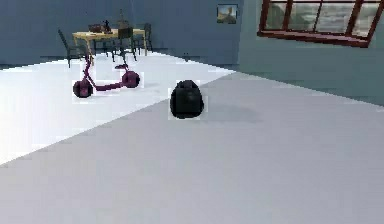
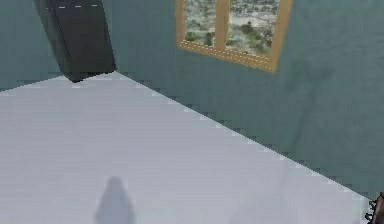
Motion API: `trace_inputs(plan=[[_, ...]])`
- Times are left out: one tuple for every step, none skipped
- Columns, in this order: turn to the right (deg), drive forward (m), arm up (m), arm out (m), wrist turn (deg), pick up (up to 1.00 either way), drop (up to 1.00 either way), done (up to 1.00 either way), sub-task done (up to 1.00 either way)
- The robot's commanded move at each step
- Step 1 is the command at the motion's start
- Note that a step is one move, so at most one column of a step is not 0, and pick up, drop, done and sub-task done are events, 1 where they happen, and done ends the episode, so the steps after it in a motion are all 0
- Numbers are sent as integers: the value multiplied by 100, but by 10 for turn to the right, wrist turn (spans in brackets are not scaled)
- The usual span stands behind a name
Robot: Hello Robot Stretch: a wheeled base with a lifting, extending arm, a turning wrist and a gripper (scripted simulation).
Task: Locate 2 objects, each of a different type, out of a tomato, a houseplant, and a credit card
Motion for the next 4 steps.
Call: trace_inputs(plan=[[0, 45, 0, 0, 0, 0, 0, 0, 0], [-420, 0, 0, 0, 0, 0, 0, 0, 0], [-30, 0, 0, 0, 0, 0, 0, 0, 0], [0, 80, 0, 0, 0, 0, 0, 0, 0]])
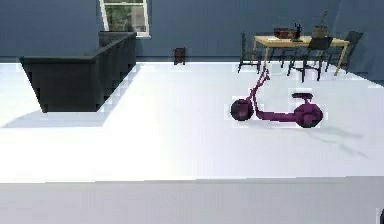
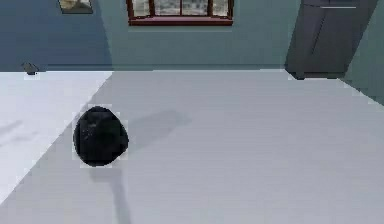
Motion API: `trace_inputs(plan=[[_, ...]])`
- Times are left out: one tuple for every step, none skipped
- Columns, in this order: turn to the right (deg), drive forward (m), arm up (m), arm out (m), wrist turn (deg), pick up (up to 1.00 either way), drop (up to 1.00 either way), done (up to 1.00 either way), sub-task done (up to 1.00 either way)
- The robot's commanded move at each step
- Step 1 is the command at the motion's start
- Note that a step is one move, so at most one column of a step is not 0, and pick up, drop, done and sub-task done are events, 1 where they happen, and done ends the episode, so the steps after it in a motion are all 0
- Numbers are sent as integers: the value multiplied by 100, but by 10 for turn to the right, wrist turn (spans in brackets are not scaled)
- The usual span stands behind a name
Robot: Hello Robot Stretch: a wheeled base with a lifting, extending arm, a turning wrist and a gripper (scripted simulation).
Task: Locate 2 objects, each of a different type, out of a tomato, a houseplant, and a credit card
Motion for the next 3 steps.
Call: trace_inputs(plan=[[-420, 0, 0, 0, 0, 0, 0, 0, 0], [0, 95, 0, 0, 0, 0, 0, 0, 0], [-450, 0, 0, 0, 0, 0, 0, 0, 0]])
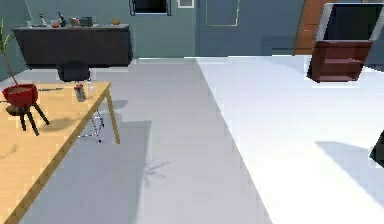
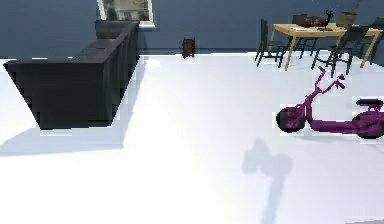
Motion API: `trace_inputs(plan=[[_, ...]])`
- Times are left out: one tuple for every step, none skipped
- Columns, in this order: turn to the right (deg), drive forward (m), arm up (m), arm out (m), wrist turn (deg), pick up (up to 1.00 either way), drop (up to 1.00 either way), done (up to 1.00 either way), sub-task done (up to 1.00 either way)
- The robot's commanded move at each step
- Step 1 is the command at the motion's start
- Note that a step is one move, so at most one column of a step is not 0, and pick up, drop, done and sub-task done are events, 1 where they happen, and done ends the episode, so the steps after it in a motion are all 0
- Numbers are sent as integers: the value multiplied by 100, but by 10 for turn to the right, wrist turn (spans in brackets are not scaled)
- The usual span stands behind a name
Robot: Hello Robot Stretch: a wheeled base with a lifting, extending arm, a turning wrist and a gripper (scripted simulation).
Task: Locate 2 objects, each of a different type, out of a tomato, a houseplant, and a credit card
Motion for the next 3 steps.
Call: trace_inputs(plan=[[-60, 0, 0, 0, 0, 0, 0, 0, 0], [0, 60, 0, 0, 0, 0, 0, 0, 0], [-450, 0, 0, 0, 0, 0, 0, 0, 0]])
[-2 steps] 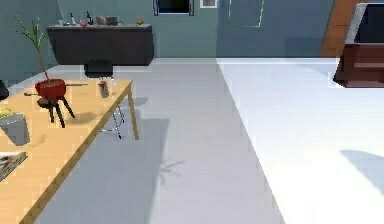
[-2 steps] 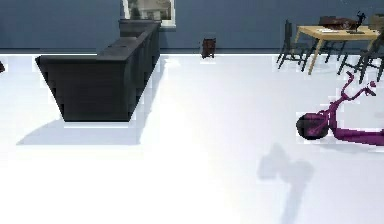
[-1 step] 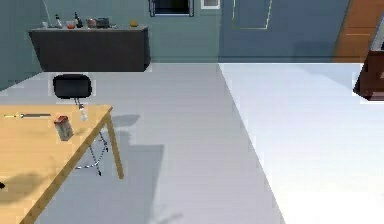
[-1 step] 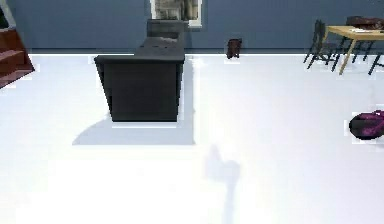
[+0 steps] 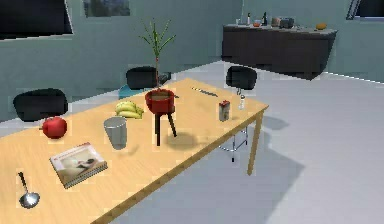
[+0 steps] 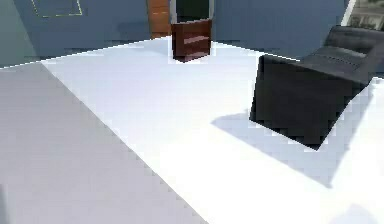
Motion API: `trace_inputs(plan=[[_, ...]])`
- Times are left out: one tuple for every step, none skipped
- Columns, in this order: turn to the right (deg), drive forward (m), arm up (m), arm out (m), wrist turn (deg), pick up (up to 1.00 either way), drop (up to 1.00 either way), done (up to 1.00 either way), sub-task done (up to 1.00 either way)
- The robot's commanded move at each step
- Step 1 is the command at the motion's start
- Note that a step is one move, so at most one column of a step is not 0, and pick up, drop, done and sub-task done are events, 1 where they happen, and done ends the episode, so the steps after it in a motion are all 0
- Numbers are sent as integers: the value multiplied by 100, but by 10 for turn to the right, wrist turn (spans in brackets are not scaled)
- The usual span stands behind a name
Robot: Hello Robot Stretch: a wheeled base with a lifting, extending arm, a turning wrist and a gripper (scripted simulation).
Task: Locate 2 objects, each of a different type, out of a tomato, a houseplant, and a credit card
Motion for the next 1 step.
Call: trace_inputs(plan=[[0, 0, 0, 0, 0, 0, 0, 100, 0]])
